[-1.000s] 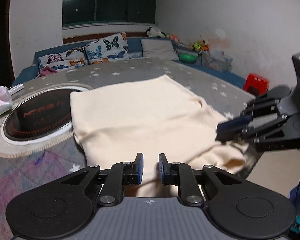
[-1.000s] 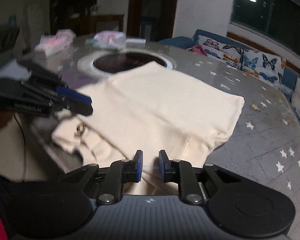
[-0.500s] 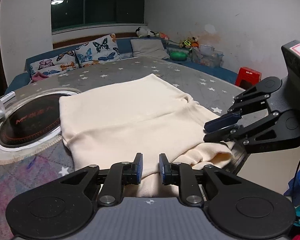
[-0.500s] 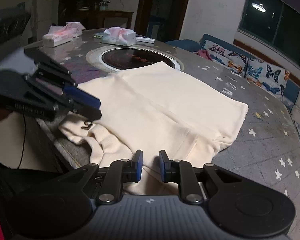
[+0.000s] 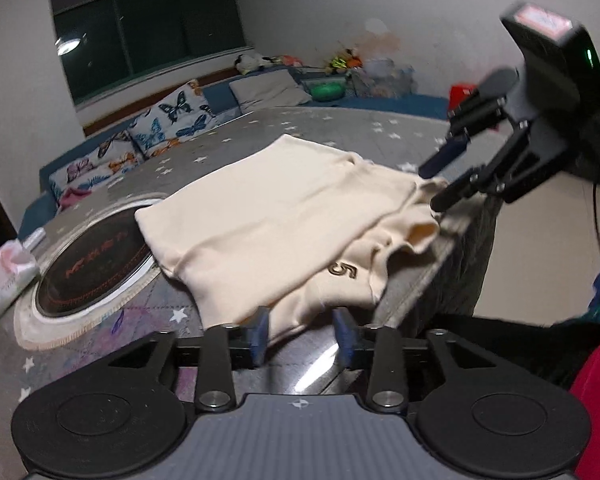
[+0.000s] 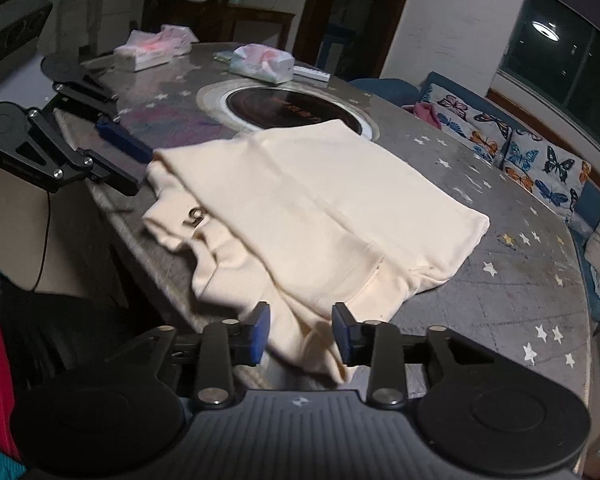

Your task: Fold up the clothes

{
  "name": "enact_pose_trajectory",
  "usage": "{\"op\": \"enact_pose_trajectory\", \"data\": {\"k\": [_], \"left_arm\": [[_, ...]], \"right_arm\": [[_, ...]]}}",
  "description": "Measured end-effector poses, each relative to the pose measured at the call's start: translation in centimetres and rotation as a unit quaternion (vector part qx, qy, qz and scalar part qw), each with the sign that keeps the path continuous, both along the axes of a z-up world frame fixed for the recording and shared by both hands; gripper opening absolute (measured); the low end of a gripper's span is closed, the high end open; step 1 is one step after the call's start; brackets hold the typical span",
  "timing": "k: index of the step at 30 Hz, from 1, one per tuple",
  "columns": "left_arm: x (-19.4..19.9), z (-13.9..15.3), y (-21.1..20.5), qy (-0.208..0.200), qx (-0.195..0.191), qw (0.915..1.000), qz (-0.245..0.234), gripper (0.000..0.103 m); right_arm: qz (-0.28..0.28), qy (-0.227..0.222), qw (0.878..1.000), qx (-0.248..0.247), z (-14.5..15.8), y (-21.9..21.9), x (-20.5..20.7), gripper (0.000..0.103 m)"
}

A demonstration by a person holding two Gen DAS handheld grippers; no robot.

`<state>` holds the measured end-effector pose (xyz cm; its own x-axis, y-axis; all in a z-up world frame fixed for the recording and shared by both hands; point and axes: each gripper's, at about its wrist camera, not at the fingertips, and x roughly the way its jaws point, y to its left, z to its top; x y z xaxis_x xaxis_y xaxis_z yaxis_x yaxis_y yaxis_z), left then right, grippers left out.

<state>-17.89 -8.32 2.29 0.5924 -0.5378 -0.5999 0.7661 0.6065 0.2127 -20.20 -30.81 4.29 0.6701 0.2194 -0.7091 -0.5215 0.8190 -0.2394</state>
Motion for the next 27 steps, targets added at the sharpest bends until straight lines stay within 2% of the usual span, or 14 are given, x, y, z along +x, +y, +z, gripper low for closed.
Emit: {"op": "enact_pose_trajectory", "data": {"k": [3,8,10,11,12,13,15,19,22,27], "left_arm": [[-0.6,-0.8,-1.2,-0.043,0.026,0.9985,-0.019,0.042],[-0.6,-1.5,-2.1,-0.064,0.030,0.9969,-0.035,0.040],[-0.6,-1.8,-2.4,-0.068,0.031,0.9964,-0.040,0.032],[-0.5,-1.8,-2.5,-0.068,0.030,0.9964,-0.041,0.024],[-0.4,-1.8,-2.6,-0.066,0.027,0.9966,-0.040,0.019],[-0.2,-1.7,-2.6,-0.063,0.022,0.9970,-0.038,0.014],[0.4,-1.2,-2.4,-0.052,0.003,0.9983,-0.028,0.010],[2.7,0.1,-2.1,-0.012,-0.037,0.9992,0.006,0.009],[4.7,0.7,-2.0,0.031,-0.066,0.9969,0.029,0.008],[7.2,0.8,-2.4,0.066,-0.083,0.9933,0.045,0.008]], "right_arm": [[0.012,-0.004,1.000,-0.020,-0.1,0.3,-0.5,0.042],[0.025,-0.012,0.999,-0.035,-0.1,0.5,-1.0,0.050],[0.029,-0.013,0.999,-0.044,-0.4,0.7,-1.0,0.051],[0.032,-0.012,0.998,-0.051,-0.6,0.8,-1.0,0.051],[0.035,-0.012,0.998,-0.056,-0.8,0.9,-1.1,0.052],[0.041,-0.012,0.997,-0.060,-0.9,1.0,-1.1,0.052],[0.054,-0.015,0.996,-0.067,-1.2,1.2,-1.3,0.053],[0.076,-0.026,0.994,-0.072,-1.4,1.5,-1.3,0.056],[0.083,-0.034,0.994,-0.069,-1.5,1.7,-0.9,0.056],[0.095,-0.043,0.993,-0.056,-1.8,1.8,-0.1,0.054]]}}
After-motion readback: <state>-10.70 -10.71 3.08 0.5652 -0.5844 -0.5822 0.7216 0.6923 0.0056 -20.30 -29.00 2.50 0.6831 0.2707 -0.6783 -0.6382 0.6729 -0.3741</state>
